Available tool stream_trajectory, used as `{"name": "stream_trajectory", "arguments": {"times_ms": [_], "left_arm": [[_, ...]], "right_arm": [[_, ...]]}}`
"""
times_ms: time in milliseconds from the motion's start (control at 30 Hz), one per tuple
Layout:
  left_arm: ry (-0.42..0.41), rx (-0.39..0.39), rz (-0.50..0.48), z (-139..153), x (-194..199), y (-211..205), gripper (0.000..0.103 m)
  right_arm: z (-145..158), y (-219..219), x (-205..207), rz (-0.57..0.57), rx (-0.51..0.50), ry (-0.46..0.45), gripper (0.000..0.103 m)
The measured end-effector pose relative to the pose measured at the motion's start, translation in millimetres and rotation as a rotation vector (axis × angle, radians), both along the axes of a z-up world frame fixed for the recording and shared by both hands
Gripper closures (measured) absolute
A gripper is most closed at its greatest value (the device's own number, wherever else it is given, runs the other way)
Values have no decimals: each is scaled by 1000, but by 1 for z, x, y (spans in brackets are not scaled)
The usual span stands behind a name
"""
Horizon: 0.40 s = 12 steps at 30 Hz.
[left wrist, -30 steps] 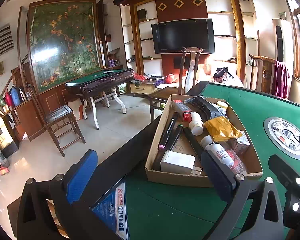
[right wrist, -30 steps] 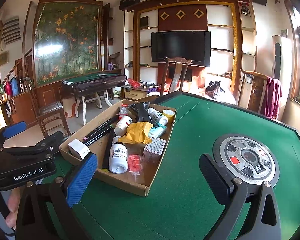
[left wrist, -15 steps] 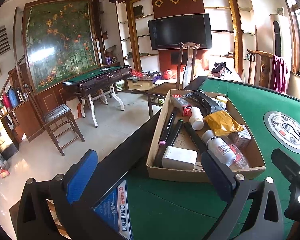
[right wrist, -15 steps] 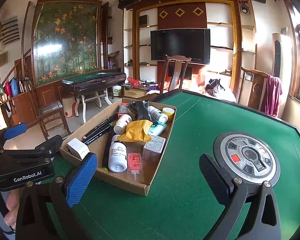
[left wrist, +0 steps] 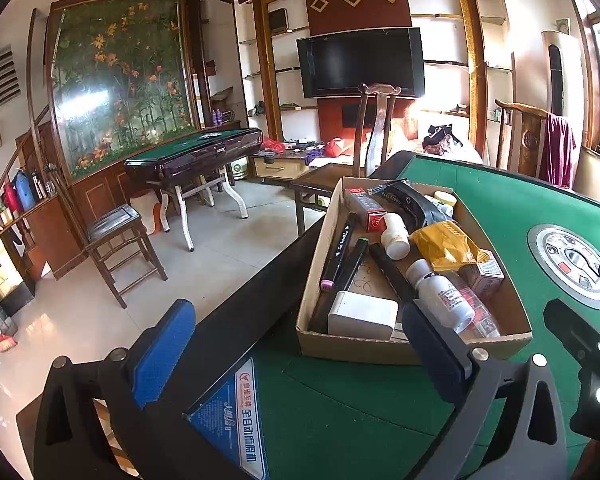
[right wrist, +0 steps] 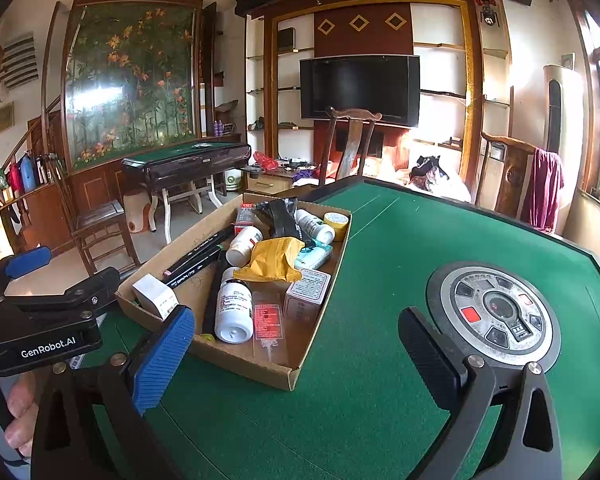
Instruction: Organize objects
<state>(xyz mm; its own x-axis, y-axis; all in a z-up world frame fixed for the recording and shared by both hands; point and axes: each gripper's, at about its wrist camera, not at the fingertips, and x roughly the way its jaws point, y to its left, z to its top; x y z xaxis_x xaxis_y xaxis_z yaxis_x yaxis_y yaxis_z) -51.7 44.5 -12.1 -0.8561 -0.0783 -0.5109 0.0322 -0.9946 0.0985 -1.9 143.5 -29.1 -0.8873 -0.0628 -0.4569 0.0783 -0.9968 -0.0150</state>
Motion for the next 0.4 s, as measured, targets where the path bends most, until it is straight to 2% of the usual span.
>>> {"name": "stream_trajectory", "arguments": {"times_ms": [400], "left_arm": [[-1, 36, -43, 2, 3, -5, 0]], "right_arm": [[0, 0, -1, -1, 0, -2, 0]]}}
